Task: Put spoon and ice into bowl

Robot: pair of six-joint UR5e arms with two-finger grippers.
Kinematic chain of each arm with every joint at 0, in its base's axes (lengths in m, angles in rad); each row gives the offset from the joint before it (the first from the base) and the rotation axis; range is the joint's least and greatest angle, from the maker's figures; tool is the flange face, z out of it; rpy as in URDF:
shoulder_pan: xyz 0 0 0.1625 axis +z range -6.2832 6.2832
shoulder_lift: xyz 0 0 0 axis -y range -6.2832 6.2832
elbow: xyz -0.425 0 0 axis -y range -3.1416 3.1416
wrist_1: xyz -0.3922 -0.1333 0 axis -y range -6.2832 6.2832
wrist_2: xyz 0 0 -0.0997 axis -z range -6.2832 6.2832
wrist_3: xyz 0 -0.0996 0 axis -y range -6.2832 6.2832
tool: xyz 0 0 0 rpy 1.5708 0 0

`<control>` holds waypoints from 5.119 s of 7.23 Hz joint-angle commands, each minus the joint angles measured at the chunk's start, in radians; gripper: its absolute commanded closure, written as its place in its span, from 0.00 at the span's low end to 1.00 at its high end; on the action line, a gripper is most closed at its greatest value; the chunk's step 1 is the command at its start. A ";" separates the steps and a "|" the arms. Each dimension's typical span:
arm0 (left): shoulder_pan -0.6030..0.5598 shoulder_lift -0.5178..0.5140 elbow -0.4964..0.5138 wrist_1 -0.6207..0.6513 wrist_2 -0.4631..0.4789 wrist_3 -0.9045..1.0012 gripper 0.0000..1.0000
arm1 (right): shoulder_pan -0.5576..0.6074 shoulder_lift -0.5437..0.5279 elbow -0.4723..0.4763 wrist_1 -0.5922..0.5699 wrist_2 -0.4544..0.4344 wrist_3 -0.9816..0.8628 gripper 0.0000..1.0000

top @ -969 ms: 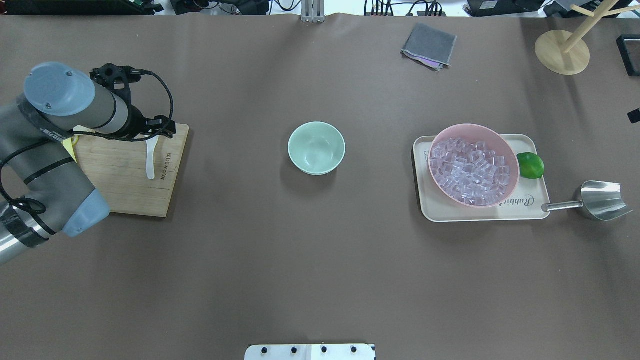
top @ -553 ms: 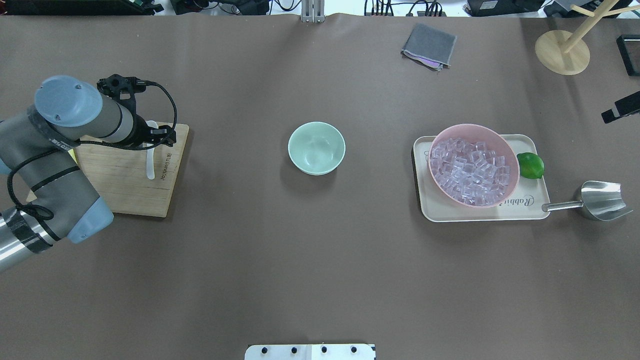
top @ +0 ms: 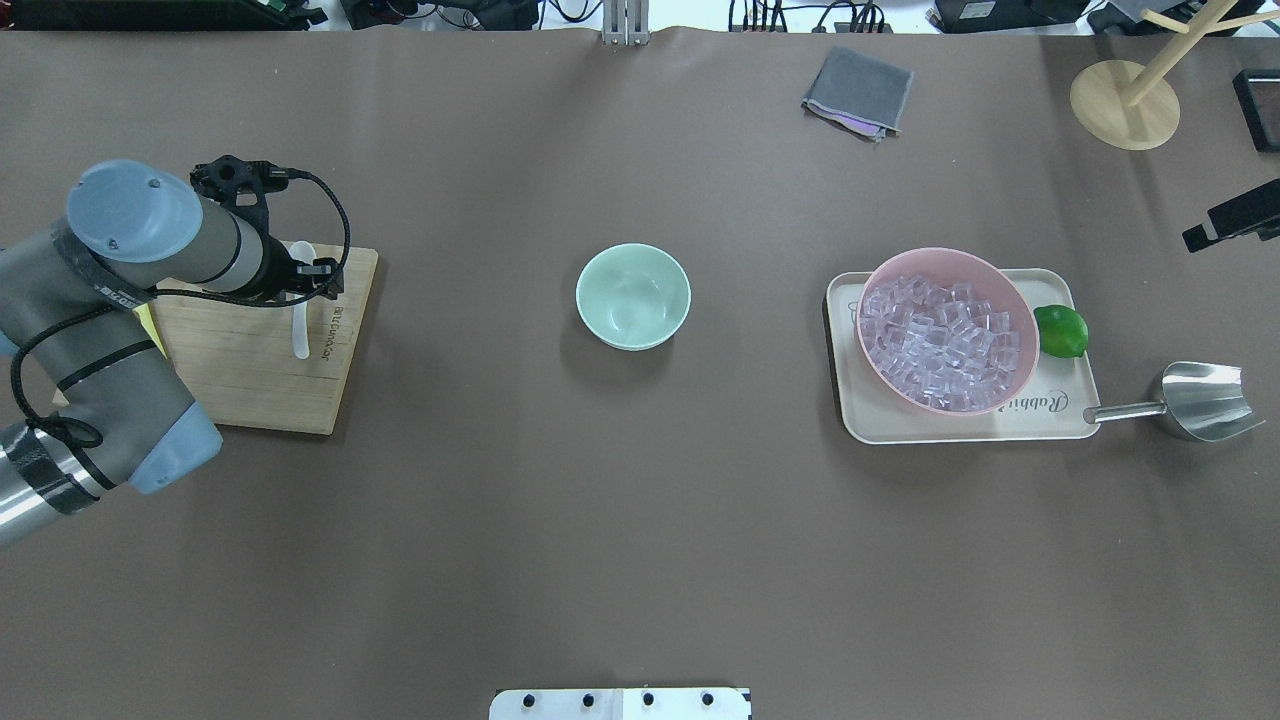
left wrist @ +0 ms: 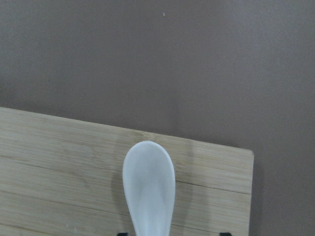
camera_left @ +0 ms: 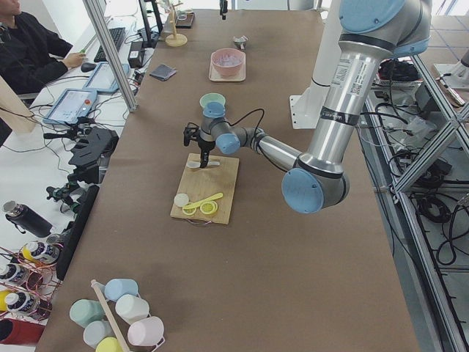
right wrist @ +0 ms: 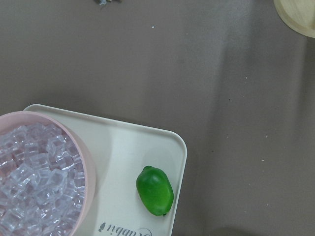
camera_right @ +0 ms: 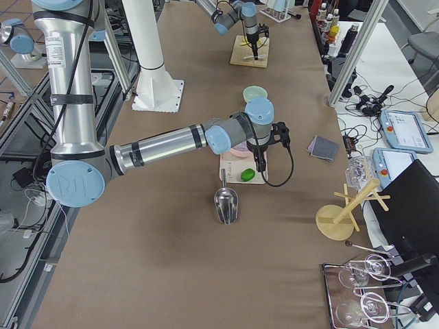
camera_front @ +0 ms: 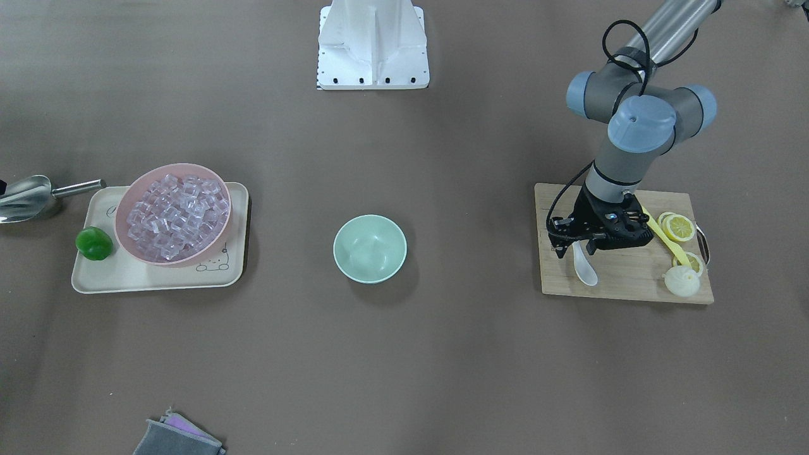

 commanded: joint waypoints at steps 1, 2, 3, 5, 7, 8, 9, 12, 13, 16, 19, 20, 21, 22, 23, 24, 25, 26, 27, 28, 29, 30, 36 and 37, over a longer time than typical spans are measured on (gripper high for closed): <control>0.001 0.003 0.000 0.000 0.002 0.001 0.68 | -0.003 0.000 -0.001 -0.001 -0.001 0.001 0.00; 0.006 0.003 0.000 0.002 0.002 -0.001 0.81 | -0.003 0.000 -0.003 -0.001 -0.002 0.000 0.00; 0.010 0.003 -0.003 0.002 0.002 0.001 1.00 | -0.003 0.000 0.000 -0.001 -0.001 0.001 0.00; -0.011 0.003 -0.122 0.117 -0.041 0.004 1.00 | -0.003 0.020 0.008 -0.001 0.001 0.041 0.00; -0.020 -0.020 -0.232 0.299 -0.053 0.077 1.00 | -0.037 0.055 0.022 0.001 0.003 0.120 0.00; -0.022 -0.023 -0.232 0.299 -0.055 0.078 1.00 | -0.101 0.105 0.022 0.001 -0.017 0.218 0.00; -0.025 -0.029 -0.232 0.299 -0.055 0.075 1.00 | -0.162 0.158 0.026 0.002 -0.066 0.309 0.00; -0.031 -0.034 -0.230 0.299 -0.052 0.067 1.00 | -0.287 0.181 0.075 0.002 -0.176 0.401 0.00; -0.033 -0.034 -0.230 0.299 -0.052 0.067 1.00 | -0.352 0.187 0.076 0.001 -0.221 0.411 0.00; -0.033 -0.035 -0.226 0.298 -0.052 0.067 1.00 | -0.450 0.186 0.068 -0.002 -0.313 0.618 0.05; -0.036 -0.035 -0.227 0.296 -0.050 0.067 1.00 | -0.517 0.190 0.059 -0.012 -0.365 0.699 0.25; -0.036 -0.037 -0.227 0.296 -0.050 0.067 1.00 | -0.528 0.193 0.059 -0.010 -0.367 0.716 0.25; -0.036 -0.035 -0.227 0.296 -0.050 0.067 1.00 | -0.537 0.190 0.057 -0.010 -0.369 0.722 0.26; -0.036 -0.035 -0.229 0.296 -0.050 0.067 1.00 | -0.539 0.190 0.051 -0.010 -0.372 0.721 0.34; -0.036 -0.035 -0.229 0.296 -0.050 0.067 1.00 | -0.554 0.193 0.045 -0.010 -0.381 0.721 0.37; -0.036 -0.035 -0.230 0.296 -0.049 0.067 1.00 | -0.566 0.195 0.037 -0.009 -0.399 0.721 0.37; -0.036 -0.035 -0.229 0.296 -0.049 0.067 1.00 | -0.568 0.201 0.030 -0.010 -0.401 0.721 0.37; -0.037 -0.035 -0.227 0.296 -0.049 0.068 1.00 | -0.569 0.207 0.027 -0.009 -0.405 0.705 0.37; -0.037 -0.035 -0.226 0.296 -0.050 0.070 1.00 | -0.563 0.219 0.026 -0.010 -0.407 0.692 0.37; -0.036 -0.037 -0.224 0.296 -0.050 0.070 1.00 | -0.537 0.221 0.025 -0.007 -0.399 0.574 0.39; -0.036 -0.038 -0.224 0.296 -0.050 0.070 1.00 | -0.534 0.221 0.020 -0.003 -0.404 0.426 0.39; -0.037 -0.043 -0.221 0.296 -0.050 0.070 1.00 | -0.534 0.219 0.019 -0.001 -0.402 0.373 0.39; -0.037 -0.043 -0.214 0.295 -0.050 0.076 1.00 | -0.520 0.219 -0.038 0.125 -0.367 0.355 0.41; -0.037 -0.043 -0.214 0.295 -0.050 0.076 1.00 | -0.520 0.216 -0.039 0.125 -0.367 0.355 0.41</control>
